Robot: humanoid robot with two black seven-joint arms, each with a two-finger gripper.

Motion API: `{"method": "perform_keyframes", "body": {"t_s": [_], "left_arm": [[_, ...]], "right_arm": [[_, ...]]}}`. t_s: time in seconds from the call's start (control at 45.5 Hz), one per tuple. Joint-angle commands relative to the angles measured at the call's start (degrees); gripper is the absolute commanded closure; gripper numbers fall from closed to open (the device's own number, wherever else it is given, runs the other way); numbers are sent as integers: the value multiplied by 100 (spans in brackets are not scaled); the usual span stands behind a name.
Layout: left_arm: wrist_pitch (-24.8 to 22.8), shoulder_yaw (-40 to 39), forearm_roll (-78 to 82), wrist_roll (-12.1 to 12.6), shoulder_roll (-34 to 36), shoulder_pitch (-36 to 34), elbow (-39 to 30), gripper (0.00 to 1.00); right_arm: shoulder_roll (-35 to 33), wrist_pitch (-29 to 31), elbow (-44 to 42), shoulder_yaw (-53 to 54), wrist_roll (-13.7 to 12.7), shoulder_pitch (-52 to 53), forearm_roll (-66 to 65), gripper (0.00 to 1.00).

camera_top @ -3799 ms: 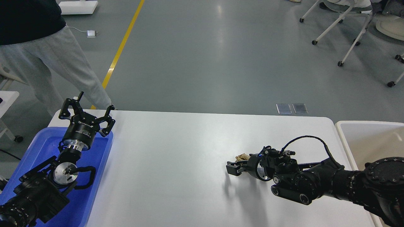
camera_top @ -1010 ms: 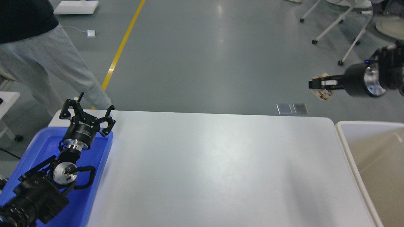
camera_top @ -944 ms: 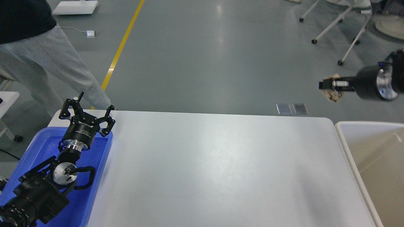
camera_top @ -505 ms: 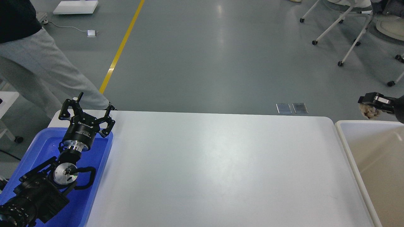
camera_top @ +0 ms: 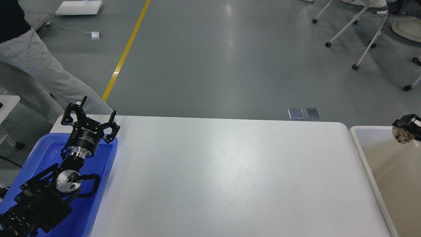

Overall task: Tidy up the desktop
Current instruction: 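Open the right gripper to drop the paper ball into the bin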

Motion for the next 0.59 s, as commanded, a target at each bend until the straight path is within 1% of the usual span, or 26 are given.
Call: {"method": "perform_keyframes", "body": {"t_s": [0.0,0.132,0.264,0.329,0.395,0.483,0.571], "left_arm": [[0,0,0,0,0,0,0,0],[0,0,0,0,0,0,0,0],[0,0,0,0,0,0,0,0],[0,0,0,0,0,0,0,0],[0,0,0,0,0,0,0,0],[0,0,0,0,0,0,0,0],[0,0,0,0,0,0,0,0]], "right_arm": [[587,-83,-1124,65,235,-728,380,100],[1079,-65,-2169,74,235,-1018,705,100],[2106,5,-3750,65,235,-1141,907,100],[2485,14,-4331,65,235,-1220,960,100],[2714,-3,-4579,57,226,-1238,995,100],[2846,-65,-4640,57,156,-1247,1004,100],[2960,-91,-4667,57,-19,-1256,1004,100]]}}
